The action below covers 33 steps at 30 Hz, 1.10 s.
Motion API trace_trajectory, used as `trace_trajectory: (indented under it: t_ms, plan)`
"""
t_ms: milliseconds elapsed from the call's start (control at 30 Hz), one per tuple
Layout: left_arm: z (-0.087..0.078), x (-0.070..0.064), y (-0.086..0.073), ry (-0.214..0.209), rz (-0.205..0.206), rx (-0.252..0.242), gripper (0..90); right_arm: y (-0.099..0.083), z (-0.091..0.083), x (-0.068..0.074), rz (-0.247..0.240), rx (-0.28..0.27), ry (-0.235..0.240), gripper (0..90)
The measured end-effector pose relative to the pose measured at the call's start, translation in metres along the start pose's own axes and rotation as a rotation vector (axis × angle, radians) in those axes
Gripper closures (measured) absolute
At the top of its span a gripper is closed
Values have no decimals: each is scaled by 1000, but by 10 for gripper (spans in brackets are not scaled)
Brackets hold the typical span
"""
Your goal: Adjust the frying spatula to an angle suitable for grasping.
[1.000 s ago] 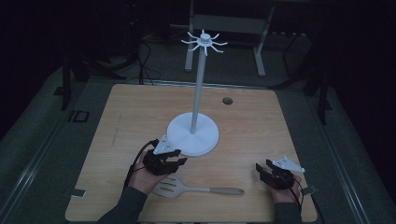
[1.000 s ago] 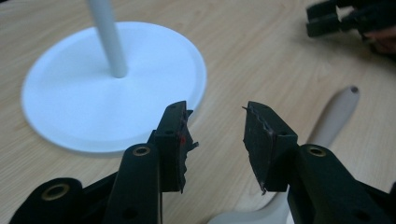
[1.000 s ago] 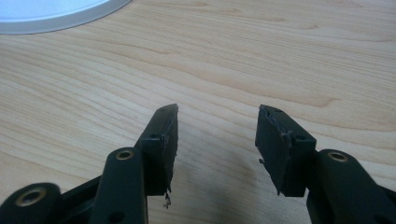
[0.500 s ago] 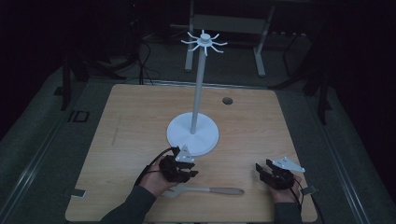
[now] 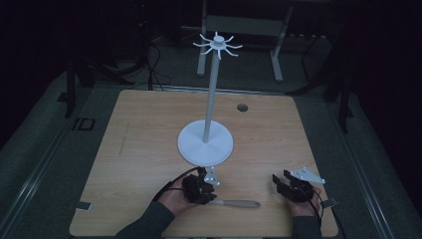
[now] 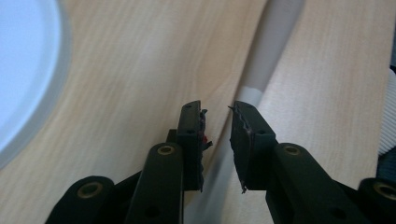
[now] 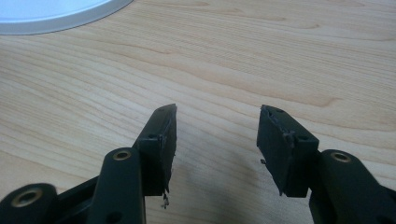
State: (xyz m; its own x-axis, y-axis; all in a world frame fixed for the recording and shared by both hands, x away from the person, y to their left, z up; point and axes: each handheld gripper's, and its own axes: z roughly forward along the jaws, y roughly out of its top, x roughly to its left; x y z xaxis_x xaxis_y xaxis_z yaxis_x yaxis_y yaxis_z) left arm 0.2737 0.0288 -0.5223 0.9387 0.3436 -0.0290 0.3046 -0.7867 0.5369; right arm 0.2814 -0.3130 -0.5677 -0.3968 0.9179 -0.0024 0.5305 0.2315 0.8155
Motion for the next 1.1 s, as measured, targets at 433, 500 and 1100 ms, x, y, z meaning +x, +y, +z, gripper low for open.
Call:
trace_trajectory:
  t_ms: [433, 500, 1100]
  plan:
    - [15, -9, 3, -28, 54, 42, 771, 0, 0, 0, 3, 1, 1, 471]
    - [16, -9, 3, -16, 65, 51, 770, 0, 0, 0, 3, 1, 1, 471]
    - [8, 5, -17, 32, 27, 102, 783, 0, 0, -1, 4, -2, 5, 469]
